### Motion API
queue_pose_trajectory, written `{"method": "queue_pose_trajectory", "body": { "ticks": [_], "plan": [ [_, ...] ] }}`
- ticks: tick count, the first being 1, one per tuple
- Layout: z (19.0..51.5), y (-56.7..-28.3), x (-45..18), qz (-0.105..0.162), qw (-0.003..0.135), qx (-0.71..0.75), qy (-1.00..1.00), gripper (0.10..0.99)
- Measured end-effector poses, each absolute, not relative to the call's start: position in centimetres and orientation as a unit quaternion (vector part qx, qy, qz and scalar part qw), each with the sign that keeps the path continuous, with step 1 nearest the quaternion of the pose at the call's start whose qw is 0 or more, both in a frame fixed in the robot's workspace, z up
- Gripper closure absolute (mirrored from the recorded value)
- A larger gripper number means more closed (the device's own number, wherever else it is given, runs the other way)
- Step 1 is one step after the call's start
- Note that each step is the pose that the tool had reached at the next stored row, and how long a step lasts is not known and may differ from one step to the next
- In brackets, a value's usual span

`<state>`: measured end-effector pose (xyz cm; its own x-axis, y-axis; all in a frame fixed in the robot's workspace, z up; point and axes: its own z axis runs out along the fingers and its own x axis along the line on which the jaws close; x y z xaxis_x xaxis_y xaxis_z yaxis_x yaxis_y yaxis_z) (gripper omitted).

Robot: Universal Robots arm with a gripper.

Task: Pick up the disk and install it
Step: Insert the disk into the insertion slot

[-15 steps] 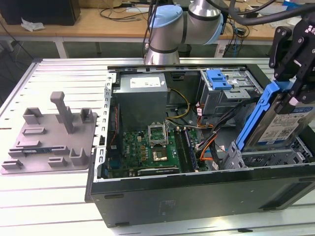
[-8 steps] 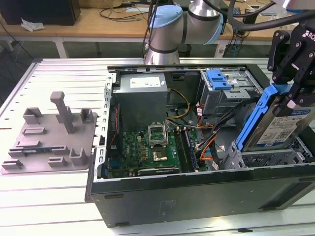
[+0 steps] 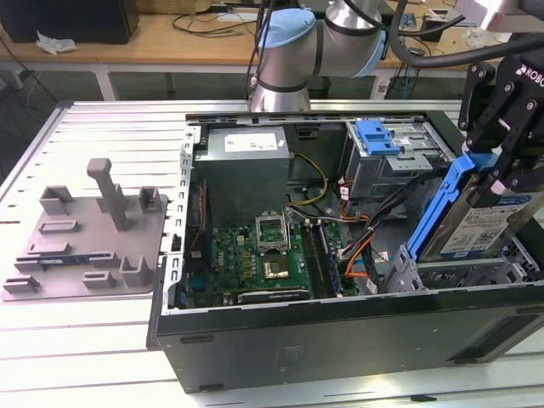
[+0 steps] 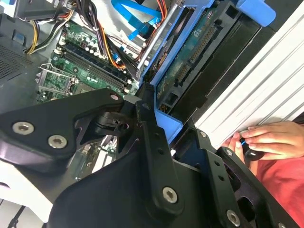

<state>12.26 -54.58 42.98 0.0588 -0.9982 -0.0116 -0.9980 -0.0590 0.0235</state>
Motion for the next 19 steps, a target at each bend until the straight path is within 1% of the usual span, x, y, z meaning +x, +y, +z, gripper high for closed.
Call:
{"method": "queue_pose_trajectory", "body": {
  "ticks": [19],
  "plan": [
    [41.1,-54.6,12.3,-0.012,0.005,0.727,-0.686,0.718]
  ]
}}
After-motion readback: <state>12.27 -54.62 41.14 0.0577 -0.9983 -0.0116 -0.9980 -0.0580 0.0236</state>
